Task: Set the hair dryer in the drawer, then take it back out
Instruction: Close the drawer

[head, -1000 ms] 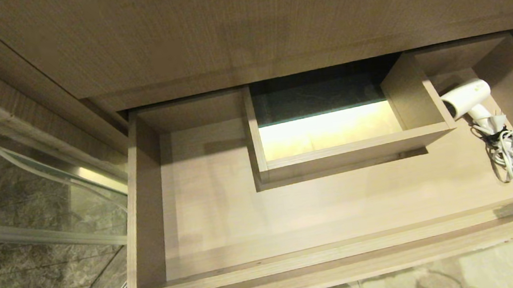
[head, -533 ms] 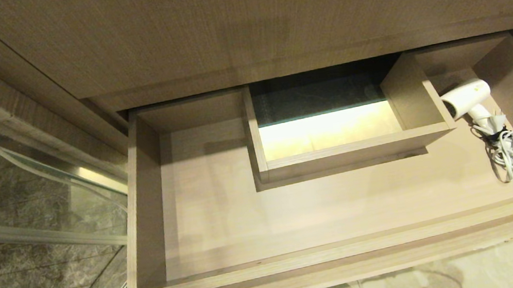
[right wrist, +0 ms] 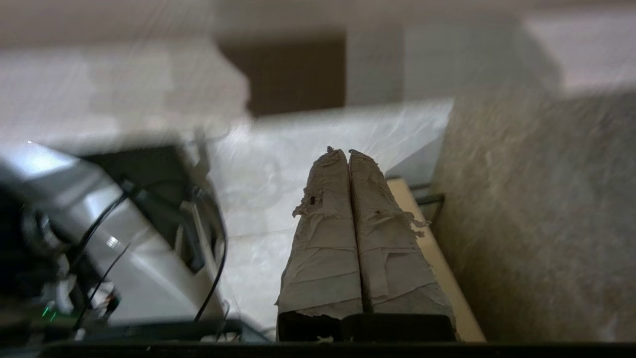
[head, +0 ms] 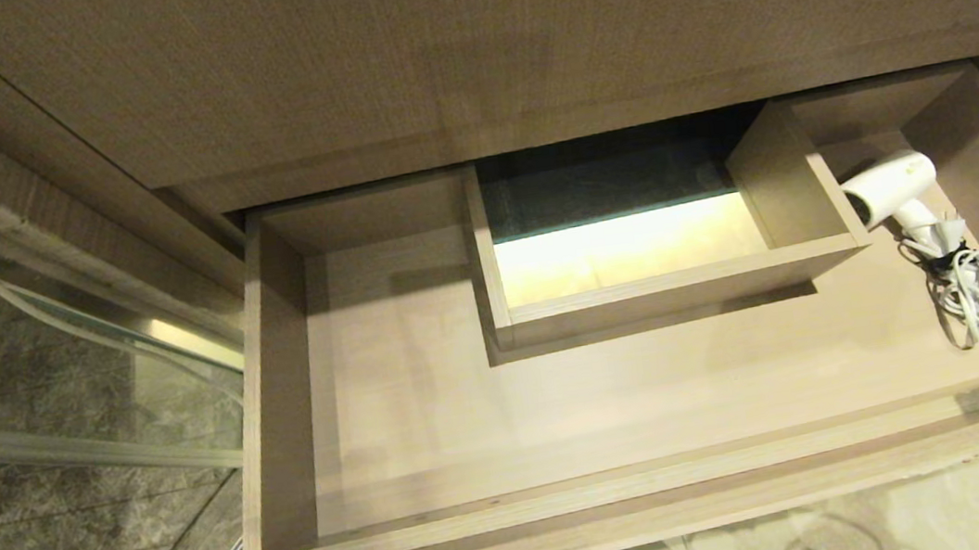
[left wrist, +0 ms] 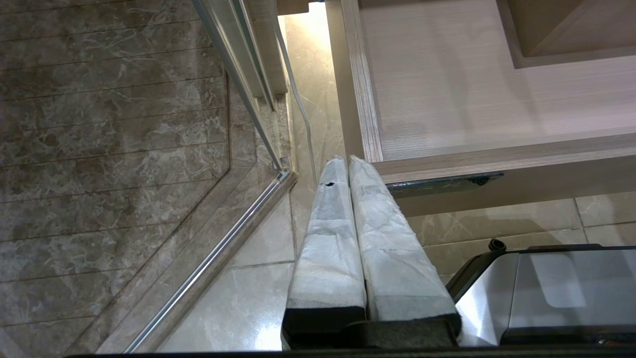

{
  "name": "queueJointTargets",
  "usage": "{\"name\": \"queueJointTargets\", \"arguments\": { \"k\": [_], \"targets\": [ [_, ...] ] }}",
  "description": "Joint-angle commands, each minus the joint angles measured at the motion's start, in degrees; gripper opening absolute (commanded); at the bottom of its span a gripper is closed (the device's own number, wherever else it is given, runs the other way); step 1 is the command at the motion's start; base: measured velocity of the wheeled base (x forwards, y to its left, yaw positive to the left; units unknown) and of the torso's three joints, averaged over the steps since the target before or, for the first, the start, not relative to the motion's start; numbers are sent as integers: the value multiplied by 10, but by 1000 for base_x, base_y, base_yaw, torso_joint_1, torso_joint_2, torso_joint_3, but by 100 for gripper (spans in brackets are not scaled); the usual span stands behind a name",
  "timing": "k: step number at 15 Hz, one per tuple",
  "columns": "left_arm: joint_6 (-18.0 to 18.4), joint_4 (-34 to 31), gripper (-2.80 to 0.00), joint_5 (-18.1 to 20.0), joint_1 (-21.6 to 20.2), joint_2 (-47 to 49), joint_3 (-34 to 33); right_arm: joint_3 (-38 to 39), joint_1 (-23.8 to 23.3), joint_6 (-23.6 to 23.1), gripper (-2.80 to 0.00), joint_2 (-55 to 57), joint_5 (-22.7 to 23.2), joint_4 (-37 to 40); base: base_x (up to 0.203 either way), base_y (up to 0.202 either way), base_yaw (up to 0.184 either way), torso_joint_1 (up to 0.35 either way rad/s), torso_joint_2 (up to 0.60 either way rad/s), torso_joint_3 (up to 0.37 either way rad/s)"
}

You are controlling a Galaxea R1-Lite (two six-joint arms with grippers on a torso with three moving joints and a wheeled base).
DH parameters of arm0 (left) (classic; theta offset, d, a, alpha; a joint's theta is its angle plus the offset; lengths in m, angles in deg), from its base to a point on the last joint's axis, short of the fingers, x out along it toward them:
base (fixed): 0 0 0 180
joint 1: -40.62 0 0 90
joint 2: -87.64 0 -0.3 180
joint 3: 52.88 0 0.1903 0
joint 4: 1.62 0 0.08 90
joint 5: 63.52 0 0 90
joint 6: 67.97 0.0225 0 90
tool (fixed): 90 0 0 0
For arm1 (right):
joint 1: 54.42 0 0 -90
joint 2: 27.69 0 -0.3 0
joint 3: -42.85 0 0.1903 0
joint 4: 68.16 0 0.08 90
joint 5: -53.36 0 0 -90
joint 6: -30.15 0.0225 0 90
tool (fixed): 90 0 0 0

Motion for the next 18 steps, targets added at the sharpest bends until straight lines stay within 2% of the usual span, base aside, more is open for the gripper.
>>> {"name": "queueJointTargets", "arguments": {
  "k": [1,7,9,12,15,17,18],
  "targets": [
    [0,0,-280,0,0,0,-1,-11,0,-1,-280,38,1,-11,0,0,0,0,0,0],
    [0,0,-280,0,0,0,0,-31,0,1,-280,55,10,-112,0,0,0,0,0,0],
    [0,0,-280,0,0,0,-1,-37,1,1,-280,58,17,-124,0,0,0,0,0,0],
    [0,0,-280,0,0,0,-1,-75,6,6,-280,75,71,-262,0,0,0,0,0,0],
    [0,0,-280,0,0,0,-1,-111,30,66,-280,103,99,-385,0,0,0,0,0,0],
    [0,0,-280,0,0,0,-1,-135,42,102,-280,123,98,-444,0,0,0,0,0,0],
    [0,0,-280,0,0,0,-1,-136,43,104,-280,124,97,-446,0,0,0,0,0,0]
  ]
}}
